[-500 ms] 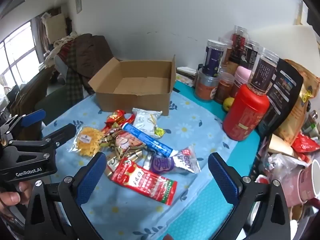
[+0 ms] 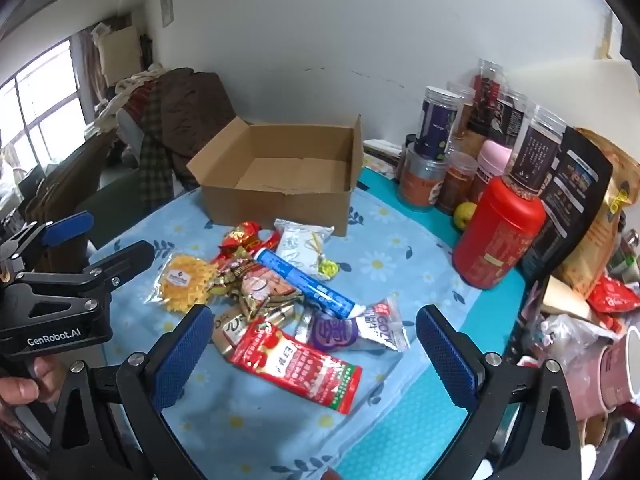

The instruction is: Organize snacks

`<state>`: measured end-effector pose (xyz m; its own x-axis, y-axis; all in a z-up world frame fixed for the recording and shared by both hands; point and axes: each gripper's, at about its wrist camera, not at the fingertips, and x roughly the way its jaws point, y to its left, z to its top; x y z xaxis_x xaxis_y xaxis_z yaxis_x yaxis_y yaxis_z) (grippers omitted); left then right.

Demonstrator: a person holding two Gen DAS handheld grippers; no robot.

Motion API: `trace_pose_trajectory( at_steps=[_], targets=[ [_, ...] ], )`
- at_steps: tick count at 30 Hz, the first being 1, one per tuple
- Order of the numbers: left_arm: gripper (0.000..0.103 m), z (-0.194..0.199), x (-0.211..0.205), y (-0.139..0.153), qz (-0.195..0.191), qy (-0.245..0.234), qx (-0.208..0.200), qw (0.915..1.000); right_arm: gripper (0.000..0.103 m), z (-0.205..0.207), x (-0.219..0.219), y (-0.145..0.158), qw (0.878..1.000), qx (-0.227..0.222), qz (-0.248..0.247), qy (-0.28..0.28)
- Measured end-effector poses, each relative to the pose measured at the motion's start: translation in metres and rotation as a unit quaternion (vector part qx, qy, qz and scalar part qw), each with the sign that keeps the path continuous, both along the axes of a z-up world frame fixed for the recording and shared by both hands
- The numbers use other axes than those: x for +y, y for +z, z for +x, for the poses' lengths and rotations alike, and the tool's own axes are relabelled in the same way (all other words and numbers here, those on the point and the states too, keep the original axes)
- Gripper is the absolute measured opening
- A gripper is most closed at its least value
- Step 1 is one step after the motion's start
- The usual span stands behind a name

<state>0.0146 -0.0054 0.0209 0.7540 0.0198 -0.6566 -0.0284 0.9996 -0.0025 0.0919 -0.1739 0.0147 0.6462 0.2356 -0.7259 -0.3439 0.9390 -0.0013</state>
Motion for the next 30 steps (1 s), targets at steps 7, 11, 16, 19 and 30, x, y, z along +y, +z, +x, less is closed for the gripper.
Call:
trace_pose_trajectory(
  at_steps=[7, 11, 16, 19, 30],
  targets=[
    [0.103, -0.019, 0.013, -0.013, -0.008, -0.001, -0.017, 0.9998, 0.103, 0.001, 0.001, 0.000, 1.000, 0.001, 0.001, 0.001],
    [0.103, -0.019, 0.015, -0.012, -0.010, -0.002, -0.013, 0.9999, 0.103, 0.001, 0.001, 0.001, 1.000, 0.000, 0.002, 0.000],
    [0.103, -0.020, 0.017, -0.014, -0.011, -0.003, -0.013, 0.9999, 0.103, 0.001, 0.000, 0.001, 1.000, 0.001, 0.002, -0.001],
    [0.103, -0.019, 0.015, -0.015, -0.011, -0.004, -0.011, 0.9999, 0.103, 0.001, 0.000, 0.001, 1.000, 0.001, 0.002, -0.001],
    [0.103, -0.019, 0.013, -0.016, -0.007, -0.004, -0.011, 0.9999, 0.103, 0.003, -0.001, 0.003, 1.000, 0.000, 0.004, -0.003]
  ],
)
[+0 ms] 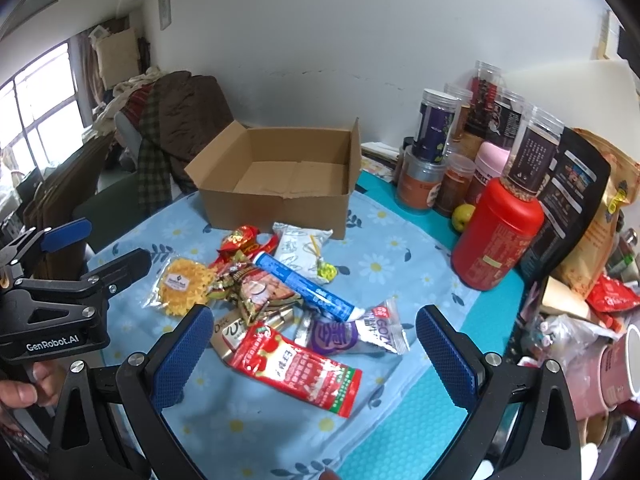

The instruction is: Organize snacks

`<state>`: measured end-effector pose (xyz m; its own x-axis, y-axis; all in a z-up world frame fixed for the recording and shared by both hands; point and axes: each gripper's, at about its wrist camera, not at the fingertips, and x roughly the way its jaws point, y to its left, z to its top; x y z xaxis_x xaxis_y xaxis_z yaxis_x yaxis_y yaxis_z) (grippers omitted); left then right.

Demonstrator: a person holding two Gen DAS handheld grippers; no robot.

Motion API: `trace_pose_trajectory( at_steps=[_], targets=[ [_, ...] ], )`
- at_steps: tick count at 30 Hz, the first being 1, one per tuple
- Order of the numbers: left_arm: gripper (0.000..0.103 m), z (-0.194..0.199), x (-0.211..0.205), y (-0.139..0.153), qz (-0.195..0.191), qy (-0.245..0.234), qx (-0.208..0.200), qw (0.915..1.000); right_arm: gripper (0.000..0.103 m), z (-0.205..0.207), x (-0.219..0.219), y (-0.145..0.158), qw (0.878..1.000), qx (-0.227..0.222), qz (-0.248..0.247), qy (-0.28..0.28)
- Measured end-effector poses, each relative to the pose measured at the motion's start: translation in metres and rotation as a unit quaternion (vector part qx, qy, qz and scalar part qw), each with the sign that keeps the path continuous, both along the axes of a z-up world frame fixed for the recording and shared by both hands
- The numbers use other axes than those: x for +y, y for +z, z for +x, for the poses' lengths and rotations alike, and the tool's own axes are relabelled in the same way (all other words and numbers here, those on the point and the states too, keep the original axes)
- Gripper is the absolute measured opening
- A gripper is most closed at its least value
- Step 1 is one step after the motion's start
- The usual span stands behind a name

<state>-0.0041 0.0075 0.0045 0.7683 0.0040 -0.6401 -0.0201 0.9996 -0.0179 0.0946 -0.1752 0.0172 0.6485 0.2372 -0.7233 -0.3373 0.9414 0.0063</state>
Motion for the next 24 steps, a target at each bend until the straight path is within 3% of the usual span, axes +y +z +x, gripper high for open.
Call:
trace_pose_trajectory(
  at_steps=[24],
  targets=[
    [0.103, -0.0012, -0.0003, 0.0010, 0.002, -0.004, -0.002, 1.0000, 0.103, -0.0017, 0.0030, -0.0009, 1.000, -0.003, 0.002, 0.000]
  ],
)
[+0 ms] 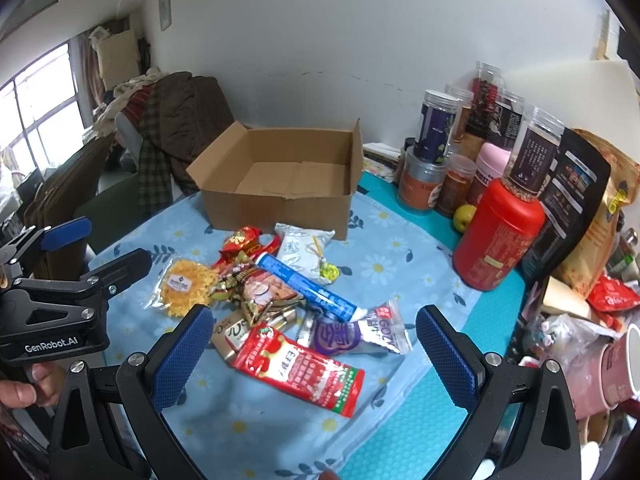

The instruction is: Organize snacks

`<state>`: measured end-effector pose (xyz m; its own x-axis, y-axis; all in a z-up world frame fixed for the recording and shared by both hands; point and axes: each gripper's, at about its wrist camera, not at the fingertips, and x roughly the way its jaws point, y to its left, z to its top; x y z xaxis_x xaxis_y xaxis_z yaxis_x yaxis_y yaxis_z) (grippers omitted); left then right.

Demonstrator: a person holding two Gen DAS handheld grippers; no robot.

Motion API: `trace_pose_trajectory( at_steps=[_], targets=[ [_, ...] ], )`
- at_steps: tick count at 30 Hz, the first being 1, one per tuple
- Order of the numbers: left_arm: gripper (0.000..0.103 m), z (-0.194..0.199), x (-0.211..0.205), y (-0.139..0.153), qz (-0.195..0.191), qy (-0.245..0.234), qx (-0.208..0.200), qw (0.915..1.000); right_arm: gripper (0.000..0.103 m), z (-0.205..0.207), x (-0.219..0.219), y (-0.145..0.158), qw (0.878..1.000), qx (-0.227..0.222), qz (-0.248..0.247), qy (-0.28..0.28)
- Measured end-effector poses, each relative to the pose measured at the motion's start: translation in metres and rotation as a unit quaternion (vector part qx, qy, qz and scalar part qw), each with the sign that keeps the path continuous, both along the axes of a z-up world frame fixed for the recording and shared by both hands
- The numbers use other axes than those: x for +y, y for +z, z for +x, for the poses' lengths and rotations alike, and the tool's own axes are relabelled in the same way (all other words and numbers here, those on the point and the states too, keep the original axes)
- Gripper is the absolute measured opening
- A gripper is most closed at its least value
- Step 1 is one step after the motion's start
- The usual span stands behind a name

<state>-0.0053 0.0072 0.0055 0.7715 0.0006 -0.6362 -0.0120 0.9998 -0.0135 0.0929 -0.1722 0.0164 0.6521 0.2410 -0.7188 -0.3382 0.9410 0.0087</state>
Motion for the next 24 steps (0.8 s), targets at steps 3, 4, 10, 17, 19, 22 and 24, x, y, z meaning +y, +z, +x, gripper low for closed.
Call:
trace_pose_trajectory(
  at_steps=[3, 4, 10, 17, 19, 22, 24],
  targets=[
    [0.103, -0.0001, -0.0001, 0.0003, 0.001, 0.000, 0.000, 1.0000, 0.103, -0.0007, 0.0009, -0.0001, 1.000, -0.001, 0.000, 0.001],
    [0.103, 0.0001, 0.0000, 0.0005, 0.001, 0.000, 0.000, 1.0000, 0.103, -0.0012, 0.0010, -0.0003, 1.000, -0.001, 0.000, 0.001],
    [0.103, -0.0005, -0.0007, 0.0003, 0.001, 0.000, 0.000, 1.0000, 0.103, -0.0006, 0.0007, -0.0003, 1.000, -0.001, 0.000, 0.001],
    [0.103, -0.0013, -0.0014, 0.0009, 0.000, -0.002, -0.001, 1.0000, 0.103, -0.0013, 0.0004, -0.0005, 1.000, -0.003, 0.002, 0.000],
    [0.103, -0.0017, -0.0016, 0.0009, 0.000, -0.005, -0.002, 1.0000, 0.103, -0.0013, 0.0004, -0.0006, 1.000, -0.003, 0.002, -0.001],
    [0.103, -0.0007, -0.0018, 0.0004, 0.001, -0.008, -0.001, 1.0000, 0.103, -0.0011, 0.0000, -0.0003, 1.000, -0.003, 0.002, 0.000],
    [0.103, -0.0001, -0.0013, 0.0000, 0.000, -0.010, 0.000, 0.9999, 0.103, -0.0011, 0.0003, -0.0006, 1.000, -0.002, 0.001, -0.001]
  ],
)
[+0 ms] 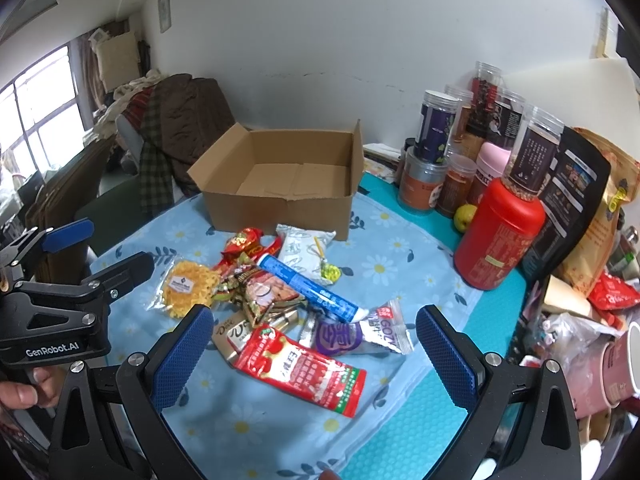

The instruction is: Organize snacks

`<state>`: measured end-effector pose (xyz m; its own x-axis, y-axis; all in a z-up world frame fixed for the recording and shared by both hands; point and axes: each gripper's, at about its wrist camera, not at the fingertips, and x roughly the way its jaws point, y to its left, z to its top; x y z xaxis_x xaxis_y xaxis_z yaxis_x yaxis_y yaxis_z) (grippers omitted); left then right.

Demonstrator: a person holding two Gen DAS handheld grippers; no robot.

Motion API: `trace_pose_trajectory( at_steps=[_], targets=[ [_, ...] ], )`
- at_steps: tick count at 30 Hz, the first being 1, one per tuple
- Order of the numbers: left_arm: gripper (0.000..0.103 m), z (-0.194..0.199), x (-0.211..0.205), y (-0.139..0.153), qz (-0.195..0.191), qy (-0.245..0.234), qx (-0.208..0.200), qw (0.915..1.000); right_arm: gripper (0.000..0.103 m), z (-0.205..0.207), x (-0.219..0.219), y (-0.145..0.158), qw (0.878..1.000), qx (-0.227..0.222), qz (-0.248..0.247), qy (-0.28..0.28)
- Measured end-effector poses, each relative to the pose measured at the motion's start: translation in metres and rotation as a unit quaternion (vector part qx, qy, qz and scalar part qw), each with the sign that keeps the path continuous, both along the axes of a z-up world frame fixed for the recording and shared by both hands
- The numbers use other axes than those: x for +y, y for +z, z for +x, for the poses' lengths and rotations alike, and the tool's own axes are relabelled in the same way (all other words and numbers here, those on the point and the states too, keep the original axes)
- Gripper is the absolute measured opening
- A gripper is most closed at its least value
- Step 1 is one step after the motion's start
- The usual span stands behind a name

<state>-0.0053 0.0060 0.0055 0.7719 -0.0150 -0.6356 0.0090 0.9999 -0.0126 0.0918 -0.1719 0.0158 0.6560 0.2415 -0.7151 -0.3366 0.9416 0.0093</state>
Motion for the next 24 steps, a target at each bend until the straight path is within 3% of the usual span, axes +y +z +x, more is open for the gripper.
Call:
trace_pose_trajectory(
  at_steps=[14, 24],
  targets=[
    [0.103, 0.003, -0.001, -0.016, -0.002, -0.050, 0.016, 0.9986, 0.103, -0.009, -0.003, 0.000, 0.999, -0.009, 0.014, -0.033],
    [0.103, 0.011, -0.001, -0.045, -0.013, -0.097, 0.048, 0.9940, 0.103, -0.011, 0.000, -0.028, 0.998, 0.006, 0.021, -0.051]
  ],
)
